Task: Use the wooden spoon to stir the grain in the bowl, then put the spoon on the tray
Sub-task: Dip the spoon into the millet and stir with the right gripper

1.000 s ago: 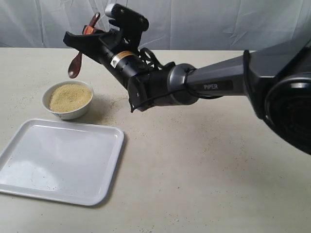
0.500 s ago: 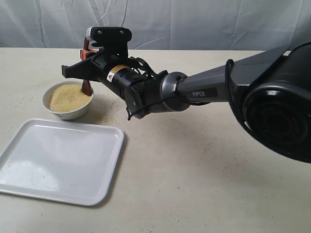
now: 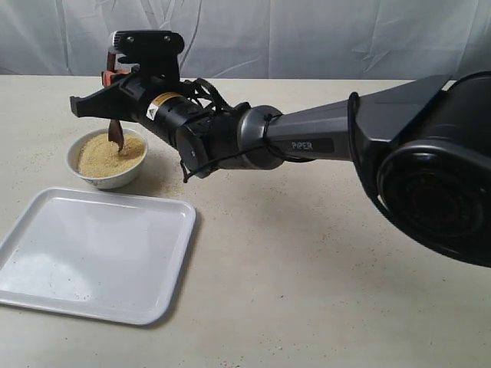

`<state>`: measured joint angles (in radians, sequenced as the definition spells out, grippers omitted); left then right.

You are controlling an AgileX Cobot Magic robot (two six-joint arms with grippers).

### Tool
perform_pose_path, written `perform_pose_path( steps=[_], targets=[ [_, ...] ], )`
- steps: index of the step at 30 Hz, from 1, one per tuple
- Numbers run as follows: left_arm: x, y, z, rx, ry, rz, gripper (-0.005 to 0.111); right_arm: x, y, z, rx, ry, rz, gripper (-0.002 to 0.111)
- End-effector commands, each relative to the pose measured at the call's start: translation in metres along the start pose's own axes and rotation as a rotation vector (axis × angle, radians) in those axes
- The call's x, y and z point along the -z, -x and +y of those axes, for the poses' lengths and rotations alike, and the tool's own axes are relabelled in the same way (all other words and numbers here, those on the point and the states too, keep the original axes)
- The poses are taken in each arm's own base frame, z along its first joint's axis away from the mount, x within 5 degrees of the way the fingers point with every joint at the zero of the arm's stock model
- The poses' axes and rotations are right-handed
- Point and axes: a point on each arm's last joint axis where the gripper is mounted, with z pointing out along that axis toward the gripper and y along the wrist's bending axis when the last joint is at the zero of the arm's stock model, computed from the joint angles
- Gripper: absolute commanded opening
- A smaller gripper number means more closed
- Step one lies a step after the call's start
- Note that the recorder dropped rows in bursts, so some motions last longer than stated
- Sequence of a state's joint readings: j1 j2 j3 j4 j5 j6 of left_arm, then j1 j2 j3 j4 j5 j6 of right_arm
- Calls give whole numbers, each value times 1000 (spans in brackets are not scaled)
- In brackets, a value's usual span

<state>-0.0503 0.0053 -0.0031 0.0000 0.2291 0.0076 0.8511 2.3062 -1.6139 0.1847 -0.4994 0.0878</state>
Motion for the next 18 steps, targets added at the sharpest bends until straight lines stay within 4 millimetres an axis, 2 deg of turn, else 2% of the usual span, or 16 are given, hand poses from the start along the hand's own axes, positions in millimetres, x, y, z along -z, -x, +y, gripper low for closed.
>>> perform_pose_path(
  steps=[1, 7, 10, 13, 18],
  targets=[
    [0, 0, 0, -1, -2, -14, 0, 0, 6, -2, 77, -1, 3, 0],
    [0, 0, 0, -1, -2, -14, 0, -4, -21, -8, 100, -14, 95, 0],
    [0, 0, 0, -1, -2, -14, 0, -5, -30, -6, 46, -23, 105, 0],
    [0, 0, 0, -1, -2, -14, 0, -4, -29, 3, 33, -7, 84, 0],
    [0, 0, 0, -1, -2, -14, 0, 0, -9, 12, 36, 12, 28, 0]
  ],
)
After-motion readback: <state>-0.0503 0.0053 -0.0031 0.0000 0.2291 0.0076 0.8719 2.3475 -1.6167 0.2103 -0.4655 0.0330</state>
